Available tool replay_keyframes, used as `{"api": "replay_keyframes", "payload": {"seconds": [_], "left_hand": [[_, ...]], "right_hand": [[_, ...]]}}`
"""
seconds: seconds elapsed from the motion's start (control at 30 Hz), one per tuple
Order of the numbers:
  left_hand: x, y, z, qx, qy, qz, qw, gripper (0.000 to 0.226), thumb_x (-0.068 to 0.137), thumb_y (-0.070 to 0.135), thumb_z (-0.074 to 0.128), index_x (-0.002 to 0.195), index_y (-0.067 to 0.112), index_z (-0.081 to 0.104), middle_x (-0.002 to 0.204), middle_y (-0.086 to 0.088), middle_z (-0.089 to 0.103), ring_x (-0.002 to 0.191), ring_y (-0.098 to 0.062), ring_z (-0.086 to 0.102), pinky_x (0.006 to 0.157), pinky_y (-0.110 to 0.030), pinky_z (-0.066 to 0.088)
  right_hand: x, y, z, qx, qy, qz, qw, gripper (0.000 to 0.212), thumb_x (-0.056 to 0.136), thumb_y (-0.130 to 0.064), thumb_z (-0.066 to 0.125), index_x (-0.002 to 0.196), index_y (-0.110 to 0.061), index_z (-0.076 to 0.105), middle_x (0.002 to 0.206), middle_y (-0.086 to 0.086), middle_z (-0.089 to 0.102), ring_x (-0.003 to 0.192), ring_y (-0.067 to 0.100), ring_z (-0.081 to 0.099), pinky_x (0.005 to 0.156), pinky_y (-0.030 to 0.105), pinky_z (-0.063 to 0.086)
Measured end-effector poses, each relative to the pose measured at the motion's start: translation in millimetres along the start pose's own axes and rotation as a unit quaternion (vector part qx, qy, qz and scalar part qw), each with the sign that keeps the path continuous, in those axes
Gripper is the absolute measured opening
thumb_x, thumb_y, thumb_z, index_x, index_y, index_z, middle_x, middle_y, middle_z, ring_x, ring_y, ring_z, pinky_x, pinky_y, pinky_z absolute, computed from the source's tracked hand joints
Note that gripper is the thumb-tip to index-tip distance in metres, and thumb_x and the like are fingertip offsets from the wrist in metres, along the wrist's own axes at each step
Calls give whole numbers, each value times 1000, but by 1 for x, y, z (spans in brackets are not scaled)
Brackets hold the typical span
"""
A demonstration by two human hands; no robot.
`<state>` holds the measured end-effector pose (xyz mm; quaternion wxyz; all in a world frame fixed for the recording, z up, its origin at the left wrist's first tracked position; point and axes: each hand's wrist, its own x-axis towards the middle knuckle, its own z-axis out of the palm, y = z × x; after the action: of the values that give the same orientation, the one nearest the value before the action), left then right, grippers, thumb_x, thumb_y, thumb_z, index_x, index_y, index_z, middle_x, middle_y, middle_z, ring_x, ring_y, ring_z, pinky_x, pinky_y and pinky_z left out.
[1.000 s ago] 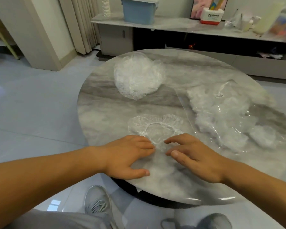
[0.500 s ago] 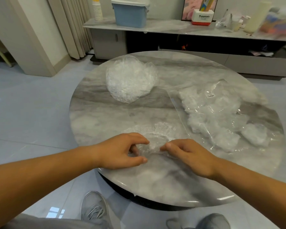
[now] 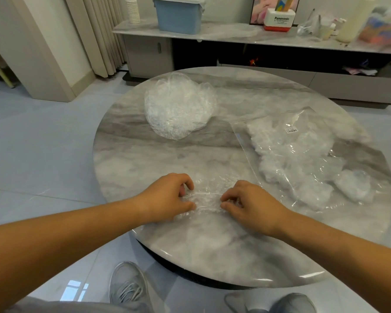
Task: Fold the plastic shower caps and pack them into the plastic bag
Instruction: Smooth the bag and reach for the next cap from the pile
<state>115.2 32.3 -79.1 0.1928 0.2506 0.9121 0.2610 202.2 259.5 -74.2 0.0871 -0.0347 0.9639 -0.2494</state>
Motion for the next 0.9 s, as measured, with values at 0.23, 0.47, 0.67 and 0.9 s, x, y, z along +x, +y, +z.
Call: {"api": "replay_keyframes", "payload": {"seconds": [0.23,0.47,0.67,0.9], "left_hand": [[-1,4,-6,1,3,-63,998,50,83,42,78,119,23,48,85,4,65,73,-14,64,63,-32,54],[0,13,-11,84,36,-16,996,80,83,42,78,150,31,34,89,12,55,88,-15,57,76,-32,49],[1,20,-4,-44,13,-28,999,88,84,35,79,157,26,30,83,9,69,73,-2,64,67,-17,46],[2,15,-1,-156,-50,-50,985,90,85,20,79,158,26,26,85,1,75,63,-9,69,66,-28,60]], "right_hand": [[2,-1,4,-30,33,27,999,12,90,-37,68,100,-32,71,93,-13,56,82,6,58,80,30,52],[1,-1,0,-10,62,39,997,29,85,-38,75,112,-31,67,90,-15,59,82,3,55,77,25,50],[0,-11,-4,69,122,15,990,42,88,-32,77,126,-31,60,82,-15,62,73,-2,56,67,12,39],[3,-22,-8,344,-5,120,931,83,93,-17,71,156,-39,22,87,8,75,68,28,72,54,35,56]]}}
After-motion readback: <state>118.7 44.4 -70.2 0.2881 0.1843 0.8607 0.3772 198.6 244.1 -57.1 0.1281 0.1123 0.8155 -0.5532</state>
